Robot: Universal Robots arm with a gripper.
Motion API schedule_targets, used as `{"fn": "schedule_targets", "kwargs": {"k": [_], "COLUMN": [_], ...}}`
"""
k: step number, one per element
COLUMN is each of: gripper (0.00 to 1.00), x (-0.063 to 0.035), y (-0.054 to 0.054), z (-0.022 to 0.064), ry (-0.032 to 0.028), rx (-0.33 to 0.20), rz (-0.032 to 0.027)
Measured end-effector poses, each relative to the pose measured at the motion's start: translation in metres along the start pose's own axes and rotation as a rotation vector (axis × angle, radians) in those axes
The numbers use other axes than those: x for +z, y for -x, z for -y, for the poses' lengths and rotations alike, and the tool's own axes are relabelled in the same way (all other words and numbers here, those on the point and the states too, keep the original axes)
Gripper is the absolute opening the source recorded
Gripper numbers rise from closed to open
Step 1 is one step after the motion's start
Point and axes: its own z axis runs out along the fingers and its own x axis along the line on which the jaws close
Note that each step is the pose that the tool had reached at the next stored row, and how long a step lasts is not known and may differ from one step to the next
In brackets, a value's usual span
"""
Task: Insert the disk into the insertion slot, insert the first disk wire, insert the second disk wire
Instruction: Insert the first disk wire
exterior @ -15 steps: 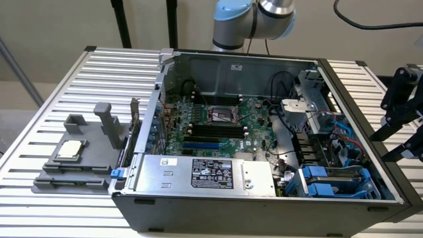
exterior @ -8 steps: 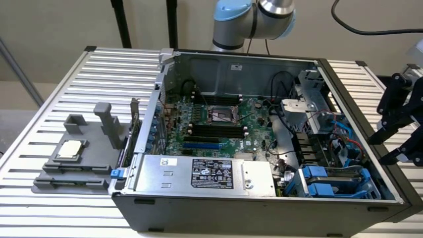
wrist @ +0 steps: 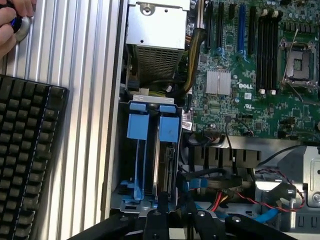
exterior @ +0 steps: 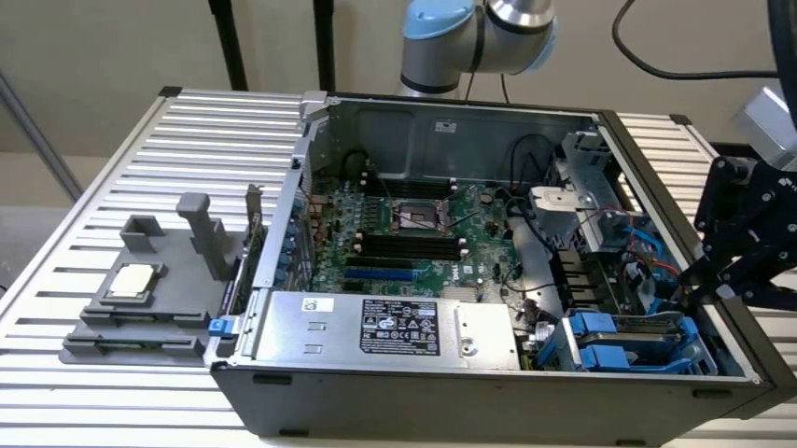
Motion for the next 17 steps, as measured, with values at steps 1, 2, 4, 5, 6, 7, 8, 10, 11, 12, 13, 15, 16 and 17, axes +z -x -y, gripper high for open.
{"fn": "schedule_targets", "kwargs": {"k": [1, 2, 4, 5, 6, 7, 8, 10, 11, 12, 13, 15, 16, 17], "gripper": [0.25, 0.25, 0.25, 0.25, 0.25, 0.25, 0.25, 0.27, 0.33, 0.33, 0.33, 0.39, 0.39, 0.39], "x": [0.0022, 0.0042, 0.0084, 0.0103, 0.0125, 0.0146, 0.0165, 0.0191, 0.0197, 0.0199, 0.0200, 0.0201, 0.0202, 0.0200], "y": [0.002, 0.005, 0.010, 0.012, 0.015, 0.018, 0.021, 0.024, 0.025, 0.026, 0.026, 0.025, 0.024, 0.022], "z": [-0.0009, -0.0018, -0.0038, -0.0046, -0.0052, -0.0053, -0.0051, -0.0053, -0.0056, -0.0063, -0.0074, -0.0112, -0.0131, -0.0147], "ry": [-0.0006, -0.0013, -0.0035, -0.0047, -0.0058, -0.0064, -0.0070, -0.0079, -0.0081, -0.0082, -0.0083, -0.0083, -0.0083, -0.0083], "rx": [0.000, 0.000, -0.001, -0.001, -0.001, -0.002, -0.002, -0.002, -0.002, -0.002, -0.003, -0.004, -0.004, -0.004], "rz": [0.0000, -0.0001, -0.0002, -0.0003, -0.0003, -0.0005, -0.0006, -0.0006, -0.0006, -0.0005, -0.0005, -0.0006, -0.0005, -0.0006]}}
